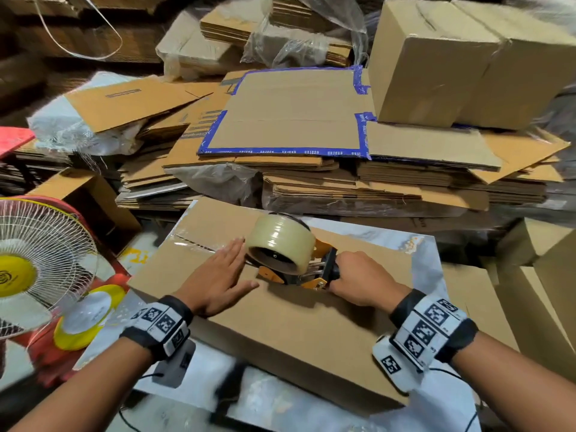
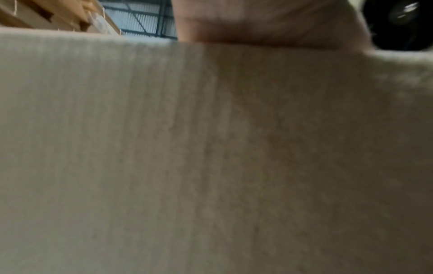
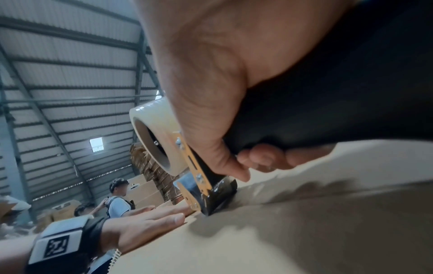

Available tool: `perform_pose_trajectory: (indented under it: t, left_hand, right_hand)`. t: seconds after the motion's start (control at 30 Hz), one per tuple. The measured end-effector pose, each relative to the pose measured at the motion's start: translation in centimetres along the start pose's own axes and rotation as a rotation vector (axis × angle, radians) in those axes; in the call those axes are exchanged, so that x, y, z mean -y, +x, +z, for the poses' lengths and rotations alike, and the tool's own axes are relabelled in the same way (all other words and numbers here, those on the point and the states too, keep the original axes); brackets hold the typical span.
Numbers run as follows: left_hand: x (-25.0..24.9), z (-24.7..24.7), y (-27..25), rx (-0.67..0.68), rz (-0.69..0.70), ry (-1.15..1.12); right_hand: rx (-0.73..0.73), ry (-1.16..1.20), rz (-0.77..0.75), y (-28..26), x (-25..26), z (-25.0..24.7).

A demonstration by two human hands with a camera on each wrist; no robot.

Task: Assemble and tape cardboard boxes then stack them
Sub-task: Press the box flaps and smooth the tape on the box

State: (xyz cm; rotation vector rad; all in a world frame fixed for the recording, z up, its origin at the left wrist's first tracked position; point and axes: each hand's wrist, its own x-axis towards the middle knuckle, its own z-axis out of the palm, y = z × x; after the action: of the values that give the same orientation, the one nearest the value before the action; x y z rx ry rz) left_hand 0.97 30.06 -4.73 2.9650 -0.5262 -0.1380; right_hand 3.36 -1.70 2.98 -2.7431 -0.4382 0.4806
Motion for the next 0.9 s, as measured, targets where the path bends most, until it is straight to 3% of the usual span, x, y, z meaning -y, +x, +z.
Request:
perform_pose_trajectory:
  t: [0.13,0.3,0.37,0.47,0.73,0.9]
  left_hand:
    - [-2.0,-0.9,-0.1,0.092,-0.116,0.073]
    - [-8.2,0.9,-0.6,-0.008,0.031,-0.023]
    - [-8.4,1.4,-0.6,0.003,-0.062,-0.030]
    - [-6.3,1.2,-0.2,0.023,-0.128,-0.020]
    - [3.6,-1.0,3.2,0.015,-0.087,-0.003]
    - [5.6,-1.1,4.6,0.019,-0.022,0.040]
  right_hand:
    - [-0.003,0.018,0.044,-1.8,-3.4,-0.1]
    - [-0.004,0.043,0.038,-2.2,-3.6,-0.5]
    - [0.015,0.039,0.051,-2.2,-3.3,-0.7]
    - [0.020,0.027,0.059,-1.7,-2.2,-0.7]
    - [-0.039,0.090,0.021,4.8,3.9,-0.4]
    - [-0.062,0.093,0.033,6.6,4.6,-0.5]
